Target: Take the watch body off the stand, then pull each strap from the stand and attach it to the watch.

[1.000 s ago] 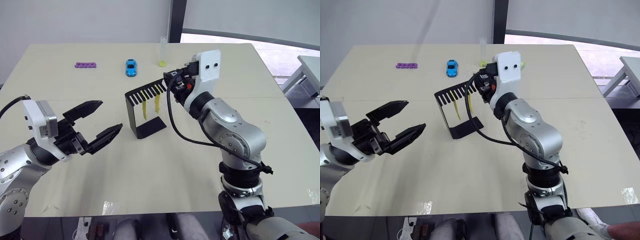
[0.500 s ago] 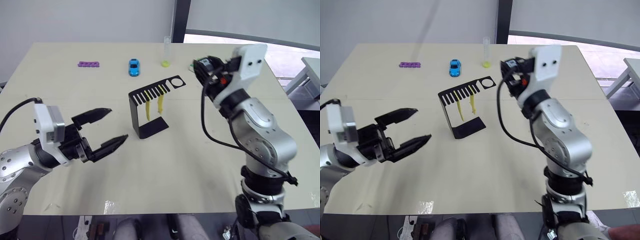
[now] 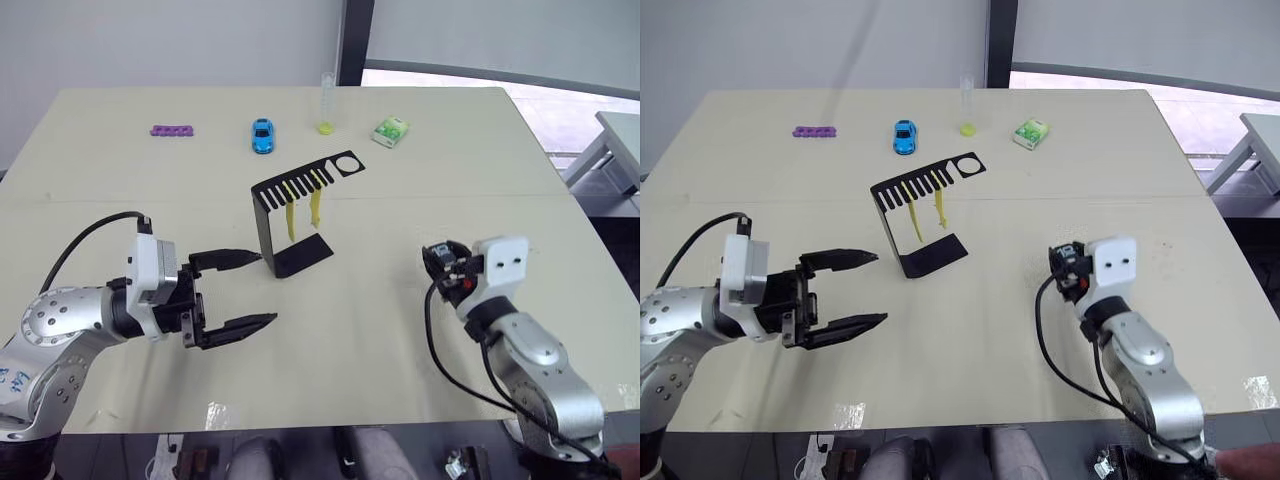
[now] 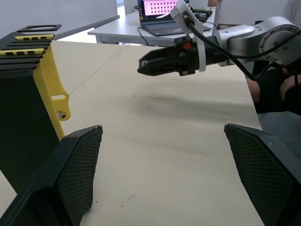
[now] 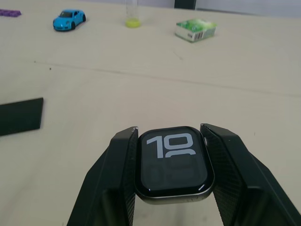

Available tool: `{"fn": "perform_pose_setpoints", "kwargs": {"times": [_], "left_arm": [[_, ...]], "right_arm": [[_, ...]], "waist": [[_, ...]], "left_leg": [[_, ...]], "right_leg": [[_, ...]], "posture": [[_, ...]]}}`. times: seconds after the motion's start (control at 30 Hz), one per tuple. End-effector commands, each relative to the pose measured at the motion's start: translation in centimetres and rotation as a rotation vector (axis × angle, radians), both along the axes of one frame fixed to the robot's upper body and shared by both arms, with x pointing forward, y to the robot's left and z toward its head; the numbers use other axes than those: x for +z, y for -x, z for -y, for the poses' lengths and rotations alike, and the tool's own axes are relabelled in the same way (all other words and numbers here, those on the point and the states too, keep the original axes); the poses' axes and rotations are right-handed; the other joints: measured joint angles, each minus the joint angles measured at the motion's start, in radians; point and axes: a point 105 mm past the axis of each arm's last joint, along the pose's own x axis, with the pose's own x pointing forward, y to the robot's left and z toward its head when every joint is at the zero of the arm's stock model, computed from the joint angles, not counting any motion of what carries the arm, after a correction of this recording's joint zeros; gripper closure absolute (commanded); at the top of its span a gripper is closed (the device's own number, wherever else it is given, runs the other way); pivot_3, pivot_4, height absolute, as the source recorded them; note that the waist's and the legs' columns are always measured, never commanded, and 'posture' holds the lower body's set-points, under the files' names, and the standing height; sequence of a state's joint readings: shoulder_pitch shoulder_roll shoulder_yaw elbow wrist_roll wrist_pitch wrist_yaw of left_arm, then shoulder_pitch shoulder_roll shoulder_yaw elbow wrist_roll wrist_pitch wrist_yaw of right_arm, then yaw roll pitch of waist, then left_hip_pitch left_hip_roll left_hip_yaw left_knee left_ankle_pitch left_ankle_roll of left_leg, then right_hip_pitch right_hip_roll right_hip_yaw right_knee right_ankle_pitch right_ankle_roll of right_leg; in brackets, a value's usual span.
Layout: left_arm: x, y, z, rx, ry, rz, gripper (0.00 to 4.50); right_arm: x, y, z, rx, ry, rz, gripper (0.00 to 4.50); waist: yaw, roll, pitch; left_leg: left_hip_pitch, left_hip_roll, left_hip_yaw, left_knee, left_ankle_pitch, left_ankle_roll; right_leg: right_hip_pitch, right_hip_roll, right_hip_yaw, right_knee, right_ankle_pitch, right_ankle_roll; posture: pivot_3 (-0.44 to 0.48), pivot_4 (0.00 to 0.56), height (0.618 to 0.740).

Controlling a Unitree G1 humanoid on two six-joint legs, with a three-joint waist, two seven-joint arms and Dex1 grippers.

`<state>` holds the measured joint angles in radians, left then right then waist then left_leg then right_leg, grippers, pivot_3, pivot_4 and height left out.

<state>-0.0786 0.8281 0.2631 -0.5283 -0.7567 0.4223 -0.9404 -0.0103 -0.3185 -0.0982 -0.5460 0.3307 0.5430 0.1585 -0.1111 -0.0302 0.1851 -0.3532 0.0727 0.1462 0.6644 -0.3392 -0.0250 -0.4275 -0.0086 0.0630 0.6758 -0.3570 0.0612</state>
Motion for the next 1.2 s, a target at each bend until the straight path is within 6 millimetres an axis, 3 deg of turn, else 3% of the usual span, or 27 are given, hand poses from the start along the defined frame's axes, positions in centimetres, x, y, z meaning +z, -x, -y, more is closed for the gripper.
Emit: {"fn": "perform_pose_setpoints", "kwargs": {"times": [0.03,0.37,0.63,0.67,0.83,0.97,1.1,1.2], "left_arm": [[0.2,0.4,0.1,-0.008,-0.006,0.027,0.00],[-0.2,0.9,0.5,0.012,0.003,0.017,0.00],[-0.1,0.9,0.3,0.023,0.005,0.011,0.00],[-0.1,0.9,0.3,0.025,0.005,0.012,0.00],[-0.1,0.9,0.0,0.037,0.004,0.012,0.00],[-0.3,0.9,-0.4,0.054,0.000,0.007,0.00],[-0.6,0.7,-1.4,0.103,-0.005,0.006,0.00],[-0.9,0.5,-2.5,0.160,-0.005,0.011,0.00]], "right_arm": [[-0.7,0.4,-0.4,0.013,-0.017,0.011,2.89],[-6.1,0.4,0.3,-0.043,-0.092,-0.123,2.89],[-6.1,-0.1,-0.1,0.019,-0.078,-0.097,2.89],[-6.0,-0.1,-0.1,0.022,-0.082,-0.094,2.39],[-4.5,-0.2,0.1,0.065,-0.067,-0.024,0.05],[-2.5,0.0,0.3,0.142,-0.042,0.047,0.05],[1.0,0.8,0.1,0.295,-0.053,0.121,0.05],[2.2,1.7,1.0,0.387,-0.013,0.116,0.05]], "waist": [[0.000,0.000,0.000],[0.003,-0.001,-0.001],[0.002,-0.008,-0.005],[0.002,-0.008,-0.005],[0.006,-0.008,-0.005],[0.010,-0.008,-0.005],[0.012,-0.007,-0.004],[0.017,-0.007,-0.004]], "left_leg": [[0.000,0.000,0.000,0.000,0.000,0.000],[0.000,0.000,0.000,0.001,0.000,0.001],[0.001,0.000,-0.001,0.001,0.000,0.001],[0.002,0.000,-0.001,0.001,0.000,0.001],[0.001,0.000,-0.001,0.001,0.000,0.001],[0.001,-0.001,-0.001,0.001,0.000,0.001],[0.001,-0.001,-0.001,0.002,0.000,0.001],[0.001,0.000,-0.001,0.001,0.000,0.001]], "right_leg": [[0.000,0.000,0.000,0.000,0.000,0.000],[0.000,-0.001,0.000,0.001,0.000,0.000],[0.002,0.000,0.000,0.001,0.000,0.000],[0.002,0.000,0.000,0.001,0.000,0.000],[0.002,-0.001,-0.001,0.001,0.000,0.000],[0.002,-0.001,-0.001,0.001,0.000,0.000],[0.002,-0.001,-0.001,0.001,0.000,0.000],[0.002,0.000,-0.001,0.001,0.000,0.000]], "posture": [[0.000,0.150,0.740],[0.000,0.150,0.740],[0.000,0.150,0.740],[0.000,0.150,0.740],[0.000,0.150,0.740],[0.000,0.150,0.740],[0.000,0.150,0.740],[0.000,0.150,0.740]]}}
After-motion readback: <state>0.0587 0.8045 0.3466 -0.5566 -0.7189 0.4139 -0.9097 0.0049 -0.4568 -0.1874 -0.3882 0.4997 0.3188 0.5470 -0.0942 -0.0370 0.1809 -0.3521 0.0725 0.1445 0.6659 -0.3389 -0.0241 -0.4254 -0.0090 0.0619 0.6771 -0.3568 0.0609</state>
